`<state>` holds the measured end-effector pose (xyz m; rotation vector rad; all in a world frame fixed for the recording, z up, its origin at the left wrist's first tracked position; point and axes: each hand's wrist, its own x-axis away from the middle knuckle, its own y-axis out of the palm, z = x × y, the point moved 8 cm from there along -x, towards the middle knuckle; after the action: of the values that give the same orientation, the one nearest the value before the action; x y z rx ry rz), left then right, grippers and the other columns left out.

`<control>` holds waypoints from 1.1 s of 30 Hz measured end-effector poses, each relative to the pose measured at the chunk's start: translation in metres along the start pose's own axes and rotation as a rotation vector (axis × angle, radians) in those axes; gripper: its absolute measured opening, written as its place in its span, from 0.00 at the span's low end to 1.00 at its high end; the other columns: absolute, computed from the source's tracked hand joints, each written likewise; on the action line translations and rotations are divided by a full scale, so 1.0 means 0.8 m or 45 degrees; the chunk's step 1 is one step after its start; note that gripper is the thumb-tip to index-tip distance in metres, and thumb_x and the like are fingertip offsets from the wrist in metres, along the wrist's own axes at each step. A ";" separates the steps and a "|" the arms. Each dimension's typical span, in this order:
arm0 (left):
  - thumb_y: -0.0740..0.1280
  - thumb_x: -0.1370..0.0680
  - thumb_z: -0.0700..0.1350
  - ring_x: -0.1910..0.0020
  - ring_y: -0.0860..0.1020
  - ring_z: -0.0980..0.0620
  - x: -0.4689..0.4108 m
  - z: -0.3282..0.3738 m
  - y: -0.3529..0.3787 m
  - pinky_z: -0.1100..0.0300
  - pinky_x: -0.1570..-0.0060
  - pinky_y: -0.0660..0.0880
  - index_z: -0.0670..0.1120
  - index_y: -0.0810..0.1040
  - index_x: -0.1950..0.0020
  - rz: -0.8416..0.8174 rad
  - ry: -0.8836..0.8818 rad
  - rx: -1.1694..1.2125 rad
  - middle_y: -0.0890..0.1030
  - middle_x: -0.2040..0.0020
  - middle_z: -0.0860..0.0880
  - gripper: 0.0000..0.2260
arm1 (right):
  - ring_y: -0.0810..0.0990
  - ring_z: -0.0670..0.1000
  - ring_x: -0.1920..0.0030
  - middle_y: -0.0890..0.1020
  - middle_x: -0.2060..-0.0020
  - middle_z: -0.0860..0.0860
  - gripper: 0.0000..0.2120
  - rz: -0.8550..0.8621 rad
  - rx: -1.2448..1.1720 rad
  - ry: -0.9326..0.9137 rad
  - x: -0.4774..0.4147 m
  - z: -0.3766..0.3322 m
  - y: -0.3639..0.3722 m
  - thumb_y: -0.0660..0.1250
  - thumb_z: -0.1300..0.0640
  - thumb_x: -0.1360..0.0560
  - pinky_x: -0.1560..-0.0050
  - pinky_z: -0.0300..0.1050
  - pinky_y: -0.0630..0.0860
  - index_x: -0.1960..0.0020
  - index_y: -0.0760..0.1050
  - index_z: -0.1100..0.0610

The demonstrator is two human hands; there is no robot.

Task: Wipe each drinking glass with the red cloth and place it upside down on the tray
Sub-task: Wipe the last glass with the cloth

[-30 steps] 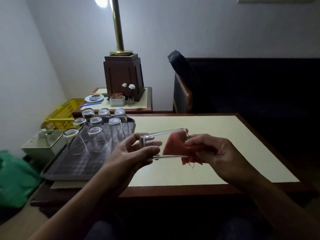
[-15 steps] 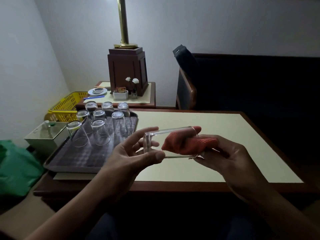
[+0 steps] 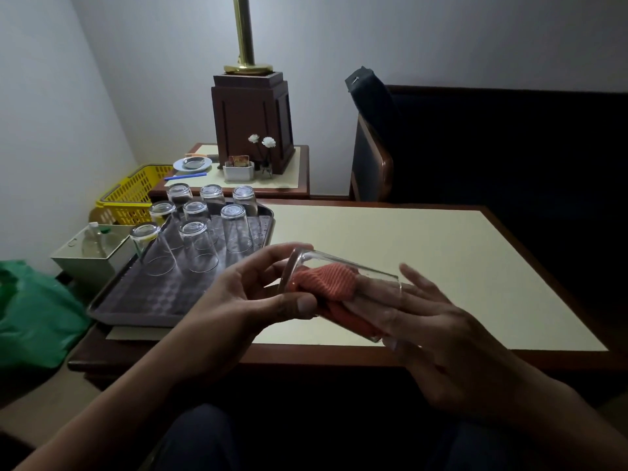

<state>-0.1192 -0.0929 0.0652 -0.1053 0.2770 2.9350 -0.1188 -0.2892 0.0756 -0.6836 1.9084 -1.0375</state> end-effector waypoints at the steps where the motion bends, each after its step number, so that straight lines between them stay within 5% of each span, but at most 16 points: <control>1: 0.78 0.32 0.41 0.38 0.82 0.39 0.001 0.000 0.003 0.51 0.39 0.80 0.43 0.76 0.29 -0.025 0.003 -0.016 0.83 0.37 0.39 0.31 | 0.62 0.43 0.18 0.65 0.18 0.37 0.37 -0.057 -0.201 0.094 0.000 0.003 0.001 0.68 0.65 0.21 0.18 0.52 0.63 0.17 0.64 0.41; 4: 0.76 0.28 0.32 0.43 0.82 0.41 0.004 -0.004 0.013 0.47 0.41 0.80 0.39 0.72 0.30 -0.061 0.067 -0.061 0.80 0.38 0.38 0.28 | 0.70 0.37 0.24 0.75 0.28 0.28 0.34 -0.250 -0.896 0.387 0.002 0.004 0.006 0.69 0.58 0.21 0.20 0.51 0.67 0.20 0.67 0.37; 7: 0.74 0.27 0.27 0.46 0.81 0.46 0.003 -0.006 0.020 0.55 0.48 0.79 0.39 0.70 0.31 -0.054 0.143 -0.205 0.78 0.38 0.39 0.28 | 0.75 0.46 0.25 0.79 0.28 0.40 0.28 -0.294 -1.231 0.471 0.002 0.000 0.007 0.69 0.60 0.18 0.22 0.60 0.69 0.20 0.70 0.44; 9: 0.73 0.27 0.28 0.47 0.83 0.46 0.003 -0.005 0.022 0.57 0.48 0.79 0.40 0.70 0.29 -0.028 0.145 -0.252 0.79 0.38 0.39 0.28 | 0.78 0.47 0.28 0.80 0.28 0.44 0.25 -0.170 -1.172 0.520 0.002 0.009 0.004 0.68 0.61 0.17 0.24 0.58 0.72 0.22 0.73 0.45; 11: 0.72 0.24 0.30 0.50 0.85 0.41 0.002 -0.007 0.024 0.55 0.49 0.82 0.44 0.71 0.28 -0.025 0.053 -0.204 0.81 0.38 0.39 0.27 | 0.81 0.42 0.34 0.83 0.32 0.42 0.25 -0.096 -1.050 0.560 0.003 0.018 0.004 0.67 0.61 0.17 0.30 0.43 0.76 0.23 0.74 0.43; 14: 0.69 0.21 0.43 0.56 0.83 0.39 0.002 -0.009 0.030 0.56 0.54 0.82 0.45 0.74 0.29 -0.079 -0.125 -0.043 0.83 0.41 0.39 0.20 | 0.81 0.37 0.37 0.84 0.35 0.39 0.26 -0.097 -1.008 0.562 0.005 0.022 0.010 0.68 0.64 0.17 0.39 0.33 0.75 0.23 0.74 0.44; 17: 0.70 0.23 0.39 0.52 0.84 0.38 0.001 0.003 0.022 0.52 0.50 0.82 0.41 0.73 0.31 -0.060 0.016 -0.069 0.81 0.41 0.37 0.20 | 0.78 0.47 0.27 0.81 0.29 0.44 0.27 -0.136 -1.193 0.527 0.002 0.017 0.017 0.69 0.64 0.18 0.28 0.48 0.75 0.23 0.74 0.45; 21: 0.72 0.25 0.30 0.34 0.80 0.41 0.011 0.021 0.029 0.47 0.38 0.80 0.49 0.76 0.36 -0.165 0.319 -0.531 0.77 0.31 0.50 0.22 | 0.78 0.56 0.27 0.80 0.28 0.52 0.22 -0.156 -1.792 0.627 0.000 0.014 0.026 0.70 0.56 0.21 0.37 0.55 0.81 0.27 0.79 0.49; 24: 0.72 0.21 0.39 0.42 0.84 0.40 0.006 0.008 0.022 0.49 0.42 0.82 0.51 0.71 0.28 -0.123 0.097 -0.365 0.80 0.36 0.43 0.23 | 0.78 0.54 0.27 0.82 0.31 0.49 0.19 -0.052 -1.542 0.671 0.006 0.027 0.025 0.71 0.58 0.19 0.30 0.55 0.77 0.30 0.81 0.47; 27: 0.67 0.22 0.52 0.57 0.84 0.39 0.004 -0.016 0.020 0.54 0.55 0.83 0.49 0.74 0.30 -0.087 -0.255 -0.113 0.83 0.46 0.40 0.21 | 0.77 0.43 0.27 0.82 0.31 0.39 0.25 -0.076 -1.125 0.562 0.002 0.016 0.017 0.69 0.65 0.19 0.28 0.40 0.74 0.27 0.78 0.43; 30: 0.69 0.22 0.44 0.56 0.82 0.42 0.005 -0.007 0.021 0.54 0.54 0.81 0.42 0.75 0.34 -0.093 -0.044 -0.216 0.81 0.46 0.41 0.17 | 0.77 0.50 0.26 0.81 0.29 0.46 0.29 -0.182 -1.272 0.525 0.003 0.004 0.031 0.69 0.68 0.20 0.25 0.51 0.72 0.23 0.75 0.47; 33: 0.71 0.23 0.36 0.40 0.80 0.38 0.011 0.009 0.033 0.48 0.42 0.78 0.42 0.76 0.37 -0.226 0.210 -0.407 0.77 0.35 0.43 0.15 | 0.81 0.55 0.30 0.82 0.30 0.50 0.23 -0.167 -1.660 0.653 0.003 0.011 0.039 0.72 0.61 0.23 0.34 0.54 0.81 0.29 0.80 0.47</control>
<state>-0.1334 -0.1154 0.0761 -0.3966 -0.1729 2.7709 -0.1145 -0.2789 0.0449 -1.3208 2.9520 0.1665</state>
